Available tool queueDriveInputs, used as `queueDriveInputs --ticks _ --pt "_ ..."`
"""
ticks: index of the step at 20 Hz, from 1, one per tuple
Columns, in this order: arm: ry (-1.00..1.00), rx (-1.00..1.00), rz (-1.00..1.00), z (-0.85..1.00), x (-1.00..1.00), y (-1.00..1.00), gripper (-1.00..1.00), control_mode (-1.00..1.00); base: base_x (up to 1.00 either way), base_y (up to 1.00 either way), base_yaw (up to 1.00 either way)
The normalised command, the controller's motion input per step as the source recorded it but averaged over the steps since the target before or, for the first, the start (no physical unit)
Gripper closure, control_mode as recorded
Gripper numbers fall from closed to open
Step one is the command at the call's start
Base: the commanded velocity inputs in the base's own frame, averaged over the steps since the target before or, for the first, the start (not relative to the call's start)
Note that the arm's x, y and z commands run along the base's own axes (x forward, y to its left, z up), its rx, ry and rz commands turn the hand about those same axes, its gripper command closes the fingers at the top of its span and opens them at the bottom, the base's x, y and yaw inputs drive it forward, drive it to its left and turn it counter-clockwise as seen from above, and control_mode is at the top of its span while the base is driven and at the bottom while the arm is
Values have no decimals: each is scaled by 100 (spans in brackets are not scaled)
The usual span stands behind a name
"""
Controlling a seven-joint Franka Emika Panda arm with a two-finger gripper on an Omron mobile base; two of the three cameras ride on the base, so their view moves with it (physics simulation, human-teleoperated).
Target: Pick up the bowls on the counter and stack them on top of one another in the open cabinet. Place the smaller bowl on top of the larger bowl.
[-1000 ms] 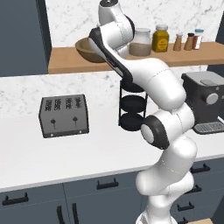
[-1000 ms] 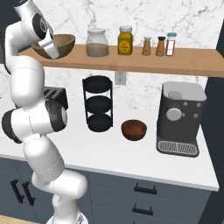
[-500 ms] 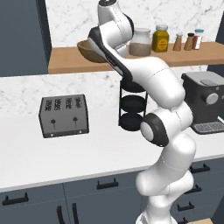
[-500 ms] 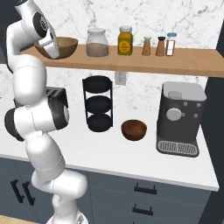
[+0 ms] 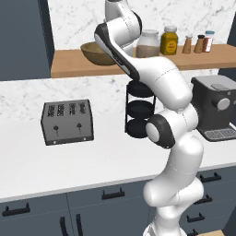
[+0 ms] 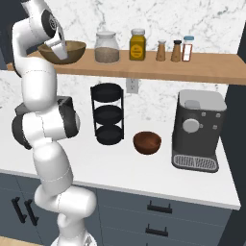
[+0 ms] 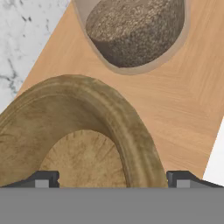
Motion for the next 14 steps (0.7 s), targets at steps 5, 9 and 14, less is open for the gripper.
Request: queueDriveInputs --ticks 5,9,14 --pt "-8 9 0 2 -74 -18 -100 -100 0 0 0" --pt "-17 15 3 0 -100 -47 -100 -100 0 0 0" --pt "-3 2 9 -20 -100 -68 -100 -100 0 0 0"
